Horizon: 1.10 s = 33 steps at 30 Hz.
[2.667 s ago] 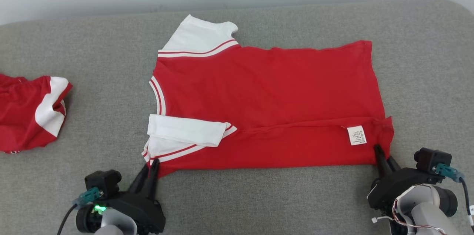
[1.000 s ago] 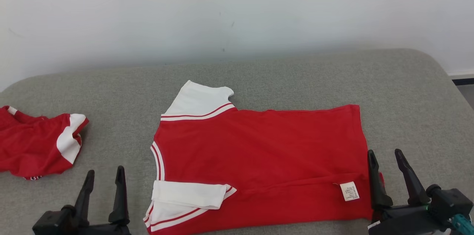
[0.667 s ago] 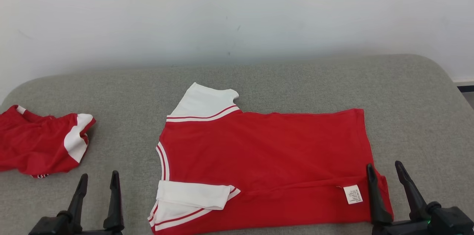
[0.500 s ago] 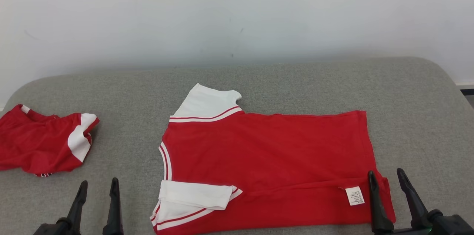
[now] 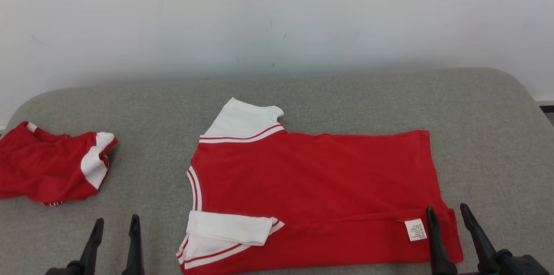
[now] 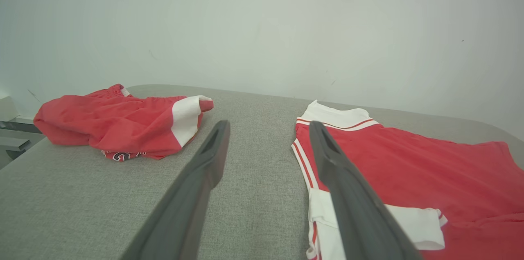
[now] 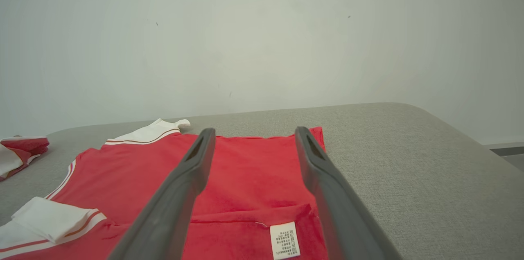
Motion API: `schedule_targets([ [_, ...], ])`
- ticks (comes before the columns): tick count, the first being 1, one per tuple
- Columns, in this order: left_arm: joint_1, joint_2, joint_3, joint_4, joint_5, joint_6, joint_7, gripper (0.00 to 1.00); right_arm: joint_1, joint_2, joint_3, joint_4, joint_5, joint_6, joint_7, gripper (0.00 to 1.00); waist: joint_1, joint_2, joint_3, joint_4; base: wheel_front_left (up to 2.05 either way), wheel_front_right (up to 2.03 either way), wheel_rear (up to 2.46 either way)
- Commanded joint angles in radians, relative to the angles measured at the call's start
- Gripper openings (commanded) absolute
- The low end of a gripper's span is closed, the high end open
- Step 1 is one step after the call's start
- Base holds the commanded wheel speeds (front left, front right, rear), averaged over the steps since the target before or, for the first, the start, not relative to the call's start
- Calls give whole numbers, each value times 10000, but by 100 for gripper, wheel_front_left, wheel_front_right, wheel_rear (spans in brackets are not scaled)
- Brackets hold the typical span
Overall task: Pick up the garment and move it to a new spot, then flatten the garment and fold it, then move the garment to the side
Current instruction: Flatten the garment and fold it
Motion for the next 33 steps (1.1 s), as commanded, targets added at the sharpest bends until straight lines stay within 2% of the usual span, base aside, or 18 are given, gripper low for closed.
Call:
schedule_targets([
  [1, 132, -20, 41, 30, -31, -42, -4, 100, 9, 32, -9, 31, -71, -25, 30, 100, 0, 0, 6, -11, 0, 0, 0],
  [8, -108, -54, -9, 205, -20, -81, -4, 100, -247, 91, -122, 256, -7, -26, 56, 100, 0, 0, 120, -116, 0, 0, 0],
  [13, -945, 221, -301, 374, 90, -258, 46, 100, -819, 94, -427, 401, 115, -26, 181, 100, 0, 0, 351, -148, 0, 0, 0],
  [23, -4168, 1183, -1089, 912, -300, -547, 986, 100, -3219, -488, -632, 1106, -228, -25, 1429, 100, 0, 0, 1718, -471, 0, 0, 0],
  [33, -8136, 2451, -2924, 2576, -1681, -579, 2092, 100, -6379, -1061, -409, 2976, 133, -25, 2885, 100, 0, 0, 3674, -1016, 0, 0, 0],
])
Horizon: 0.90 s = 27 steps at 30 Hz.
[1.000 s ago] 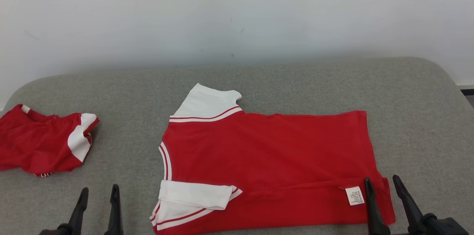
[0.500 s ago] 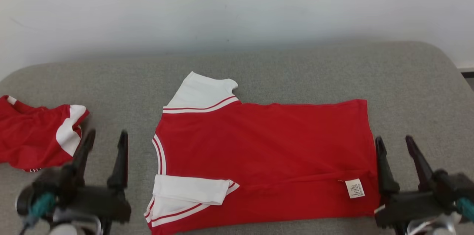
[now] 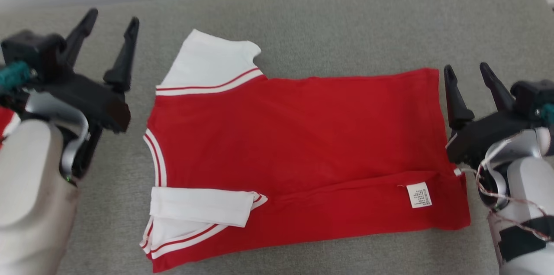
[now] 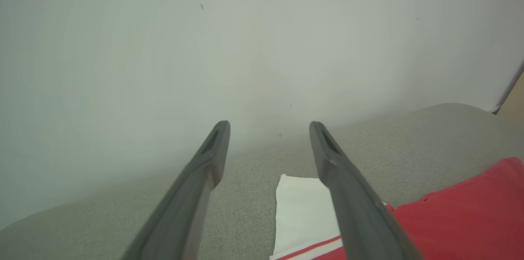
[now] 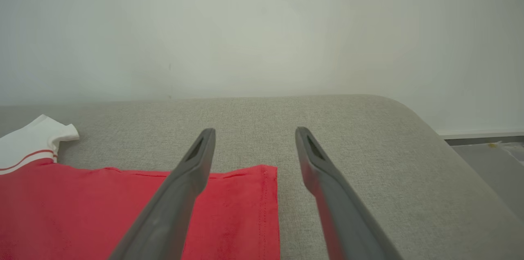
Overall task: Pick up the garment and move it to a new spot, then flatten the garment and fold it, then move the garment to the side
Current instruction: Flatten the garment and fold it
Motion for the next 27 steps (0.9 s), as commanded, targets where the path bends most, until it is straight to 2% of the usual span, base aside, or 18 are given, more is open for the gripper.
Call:
schedule_targets([
  [1, -483, 155, -171, 343, -188, 18, 91, 100, -393, -73, 84, 254, 211, -27, 105, 100, -3, -2, 1082, -456, 0, 0, 0],
  [5, -1670, 485, -1088, 1295, -667, 15, 302, 100, -1270, -169, 485, 1034, 269, -28, 422, 100, -3, -2, 1568, -667, 0, 0, 0],
  [13, -3374, 1003, -3072, 2937, -1561, 15, 830, 100, -2602, -13, 1054, 2387, 385, -27, 343, 100, -3, -2, 2170, -1018, 0, 0, 0],
  [27, -4966, 1230, -5045, 4822, -2613, 14, 800, 100, -3770, 300, 1948, 3504, 1166, -27, -83, 100, -3, -2, 2896, -1569, 0, 0, 0],
])
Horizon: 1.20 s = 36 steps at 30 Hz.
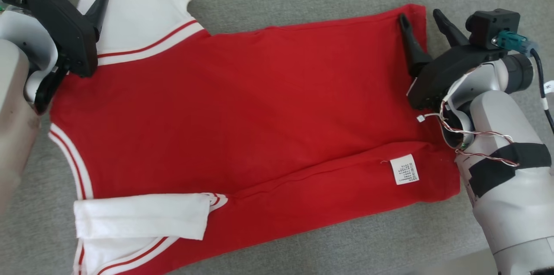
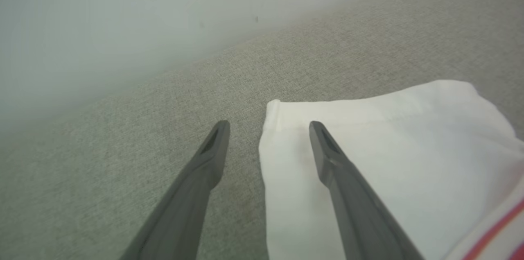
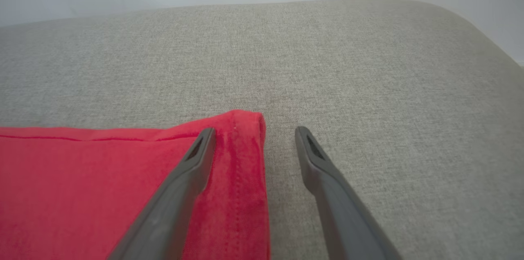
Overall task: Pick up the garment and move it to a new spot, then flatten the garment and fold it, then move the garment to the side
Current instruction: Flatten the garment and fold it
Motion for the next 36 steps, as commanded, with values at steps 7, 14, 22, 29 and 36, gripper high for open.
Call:
schedule_targets([
  [7, -482, 42, -628, 699, -438, 16, -99, 100, -390, 103, 486, 233, 367, -27, -176, 100, -2, -2, 281, -357, 0, 0, 0],
  [14, -742, -71, -1139, 892, -1043, 17, -365, 0, -610, -125, 820, 280, 714, -27, -400, 0, -2, -2, 273, -237, 0, 0, 0],
  [22, -377, -172, -1441, 324, -1969, 17, -1677, 0, -263, -538, 913, 511, 843, -27, -938, 0, -2, -2, -431, 366, 0, 0, 0],
  [29, 524, 75, -1658, -967, -2898, 17, -2556, 0, 648, -955, 809, 384, 1067, -27, -1664, 0, -2, -2, -1281, 934, 0, 0, 0],
  [36, 2348, 703, -1046, -2886, -3262, 136, -2932, 0, 1827, -1129, 739, 62, 1337, -27, -2231, 0, -2, -2, -1932, 1162, 0, 0, 0],
])
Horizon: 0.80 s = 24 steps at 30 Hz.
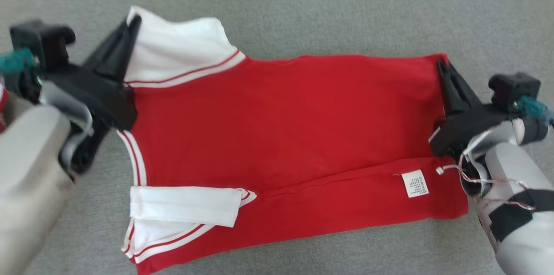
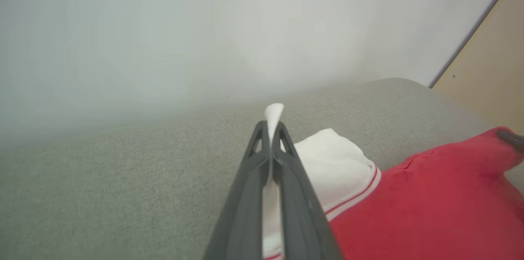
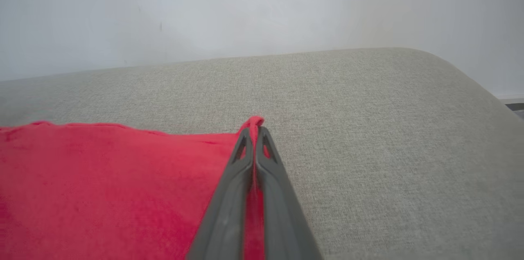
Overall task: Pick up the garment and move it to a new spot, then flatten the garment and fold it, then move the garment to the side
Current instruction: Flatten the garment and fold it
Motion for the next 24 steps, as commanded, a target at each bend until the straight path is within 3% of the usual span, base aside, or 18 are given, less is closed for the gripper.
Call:
schedule_targets([
  [1, 447, 49, 148, -327, -57, 124, -53, 0, 246, -116, -61, -34, 87, -27, -109, 0, 2, 1, -328, 249, 0, 0, 0],
  [12, 4454, -59, 2344, -3966, 874, 1362, -52, 0, 1580, -233, -683, -412, 387, -29, -709, 0, 2, 1, -757, 425, 0, 0, 0],
  [24, 7396, -945, 3360, -4763, 1633, 1416, -53, 0, 3307, -11, -1292, -1357, 672, -27, -872, 0, 2, 1, -1152, 647, 0, 0, 0],
])
